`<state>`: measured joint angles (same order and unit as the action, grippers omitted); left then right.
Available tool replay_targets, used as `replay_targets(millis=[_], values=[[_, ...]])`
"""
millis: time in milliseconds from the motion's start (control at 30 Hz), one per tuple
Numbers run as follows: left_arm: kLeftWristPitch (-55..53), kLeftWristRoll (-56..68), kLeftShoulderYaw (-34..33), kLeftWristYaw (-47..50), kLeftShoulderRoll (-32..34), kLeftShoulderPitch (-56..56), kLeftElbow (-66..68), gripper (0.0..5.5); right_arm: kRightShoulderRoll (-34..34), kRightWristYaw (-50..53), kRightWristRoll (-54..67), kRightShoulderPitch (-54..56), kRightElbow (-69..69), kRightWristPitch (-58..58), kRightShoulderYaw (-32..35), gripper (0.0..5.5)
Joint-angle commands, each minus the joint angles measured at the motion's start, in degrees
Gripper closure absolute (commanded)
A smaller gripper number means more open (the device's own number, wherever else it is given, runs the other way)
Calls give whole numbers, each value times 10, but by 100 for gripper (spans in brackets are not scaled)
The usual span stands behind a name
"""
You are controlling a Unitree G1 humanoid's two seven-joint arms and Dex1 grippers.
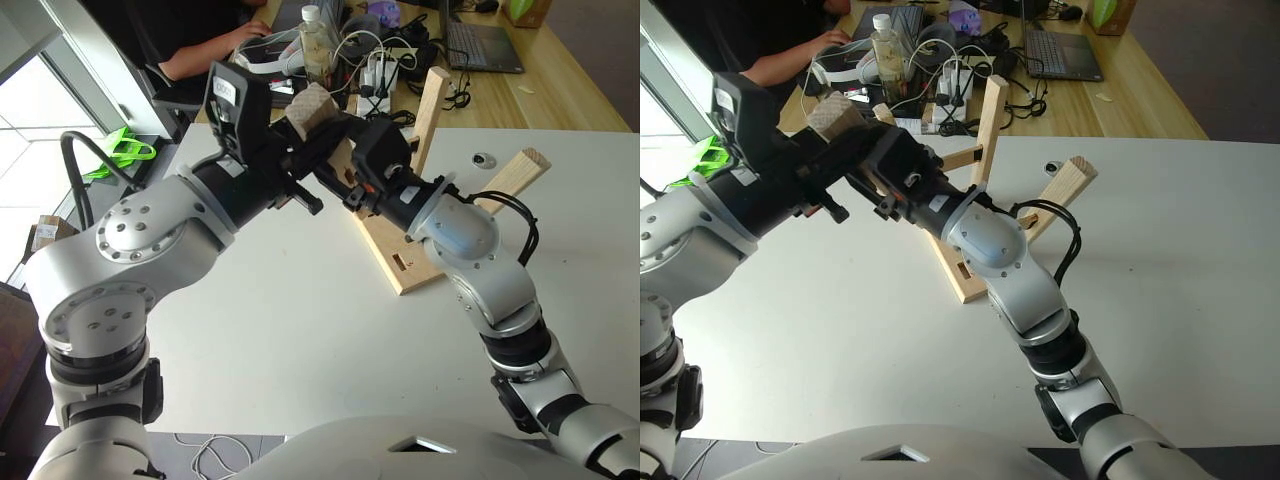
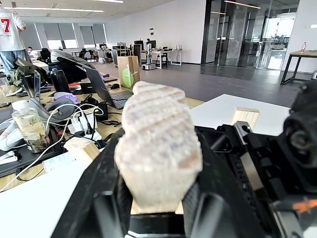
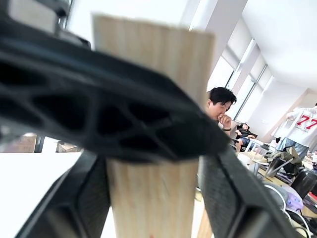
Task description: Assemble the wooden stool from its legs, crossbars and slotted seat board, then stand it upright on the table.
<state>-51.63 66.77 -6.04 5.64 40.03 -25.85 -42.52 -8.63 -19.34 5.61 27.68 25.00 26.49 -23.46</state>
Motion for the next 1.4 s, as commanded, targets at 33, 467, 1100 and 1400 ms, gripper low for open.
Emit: replay_targets(millis=[33,467,1100,1400], values=[[13,-24,-21,-5,-1,-7,13,448,-24,-29,-1,3,8,19,5,236],[62,-18,-176,26,-17,-7,58,448,-176,139,210,306,-271,-41,543,137],[76,-81,-52,68,-175,247,38,448,-137,15,-33,-157,-411,-103,249,137],[91,-40,-89,115,-227,262,28,448,-168,-132,17,-274,-215,28,175,137]])
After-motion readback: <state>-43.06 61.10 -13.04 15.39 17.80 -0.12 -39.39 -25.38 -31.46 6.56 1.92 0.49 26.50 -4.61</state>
